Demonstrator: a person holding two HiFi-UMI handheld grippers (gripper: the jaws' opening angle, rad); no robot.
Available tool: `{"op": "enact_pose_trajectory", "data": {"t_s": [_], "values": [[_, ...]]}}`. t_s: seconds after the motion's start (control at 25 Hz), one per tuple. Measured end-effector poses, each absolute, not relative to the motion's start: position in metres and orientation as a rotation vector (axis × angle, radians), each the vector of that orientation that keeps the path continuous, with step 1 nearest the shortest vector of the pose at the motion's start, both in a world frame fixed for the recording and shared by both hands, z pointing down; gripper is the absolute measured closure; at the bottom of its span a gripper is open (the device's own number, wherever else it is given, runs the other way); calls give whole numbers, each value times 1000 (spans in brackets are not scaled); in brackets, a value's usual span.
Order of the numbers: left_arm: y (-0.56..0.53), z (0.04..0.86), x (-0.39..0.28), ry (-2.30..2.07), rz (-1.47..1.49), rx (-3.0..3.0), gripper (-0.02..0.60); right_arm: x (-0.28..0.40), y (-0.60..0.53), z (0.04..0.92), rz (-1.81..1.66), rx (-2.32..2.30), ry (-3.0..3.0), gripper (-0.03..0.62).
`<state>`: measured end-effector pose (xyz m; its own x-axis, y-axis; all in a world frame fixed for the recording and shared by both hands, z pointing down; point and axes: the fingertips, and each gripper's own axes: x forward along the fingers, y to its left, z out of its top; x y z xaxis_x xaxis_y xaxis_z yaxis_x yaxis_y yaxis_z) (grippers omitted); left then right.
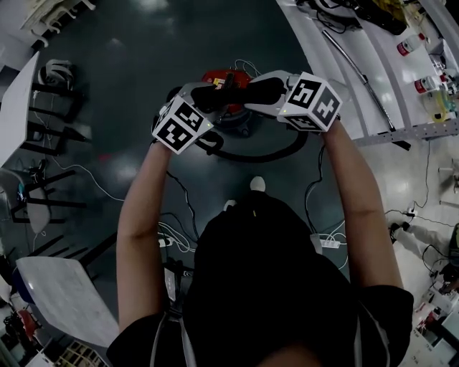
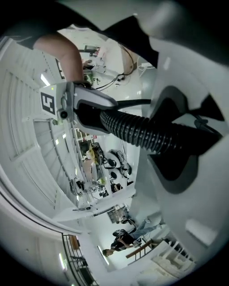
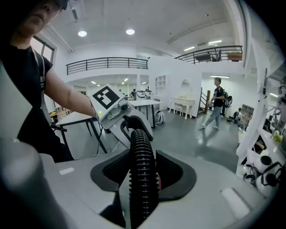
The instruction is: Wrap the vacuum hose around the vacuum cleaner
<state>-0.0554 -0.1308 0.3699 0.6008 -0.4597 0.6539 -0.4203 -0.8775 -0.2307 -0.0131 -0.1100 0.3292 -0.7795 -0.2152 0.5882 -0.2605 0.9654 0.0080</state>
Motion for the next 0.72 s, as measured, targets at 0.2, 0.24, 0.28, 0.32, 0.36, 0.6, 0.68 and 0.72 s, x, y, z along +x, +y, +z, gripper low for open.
{"op": "enact_pose_trajectory", "data": {"t_s": [0.2,0.24,0.28,0.32,0.36,0.6,0.68,0.72], "values": [[-153,366,-63,960,-1104,-2803,376,-5,-145,324,-18,487,-2483,357],[-157,364,-68,1012,-1081,-2806,377,-1,-152,321,-28,520,-2486,349],[-161,360,-72,1065,-1048,-2811,377,3,-157,319,-30,548,-2491,343],[-165,356,-78,1119,-1010,-2817,377,7,-162,317,-25,574,-2499,344],[-168,351,-84,1172,-969,-2823,377,11,-166,314,-18,601,-2510,342],[-186,325,-115,1455,-752,-2824,377,43,-190,304,18,798,-2546,330],[-190,318,-122,1528,-694,-2819,377,51,-195,302,25,865,-2554,335],[-191,315,-125,1561,-664,-2819,377,54,-196,301,32,894,-2563,336]]}}
